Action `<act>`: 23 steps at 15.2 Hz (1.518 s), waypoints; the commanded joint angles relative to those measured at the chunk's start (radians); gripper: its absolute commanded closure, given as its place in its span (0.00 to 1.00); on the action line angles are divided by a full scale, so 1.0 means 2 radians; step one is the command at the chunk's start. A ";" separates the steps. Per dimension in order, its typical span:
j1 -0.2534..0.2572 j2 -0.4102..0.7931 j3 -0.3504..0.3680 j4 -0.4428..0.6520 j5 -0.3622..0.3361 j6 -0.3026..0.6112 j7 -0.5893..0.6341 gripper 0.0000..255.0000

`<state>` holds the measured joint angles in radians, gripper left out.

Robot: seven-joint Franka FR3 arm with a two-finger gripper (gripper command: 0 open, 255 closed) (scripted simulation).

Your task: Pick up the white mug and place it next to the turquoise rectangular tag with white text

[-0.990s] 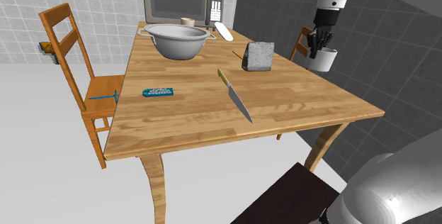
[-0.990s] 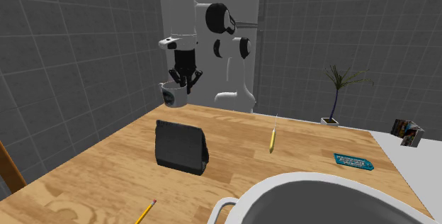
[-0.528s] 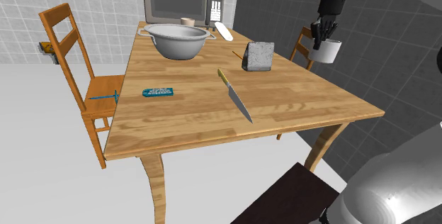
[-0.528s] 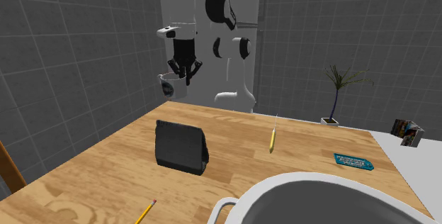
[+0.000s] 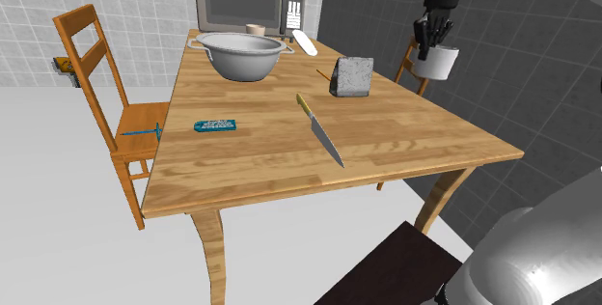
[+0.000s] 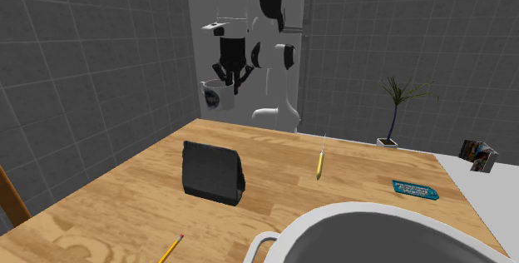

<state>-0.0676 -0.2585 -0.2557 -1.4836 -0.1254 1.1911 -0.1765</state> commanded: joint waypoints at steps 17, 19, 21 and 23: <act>0.073 0.002 0.160 -0.003 0.057 -0.009 0.248 1.00; 0.082 0.015 0.177 0.010 0.062 -0.010 0.275 1.00; 0.091 0.029 0.194 0.026 0.066 -0.012 0.302 1.00; 0.101 0.047 0.210 0.046 0.068 -0.014 0.330 1.00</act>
<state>0.1247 -0.1758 0.1486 -1.4076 0.0073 1.1671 0.4532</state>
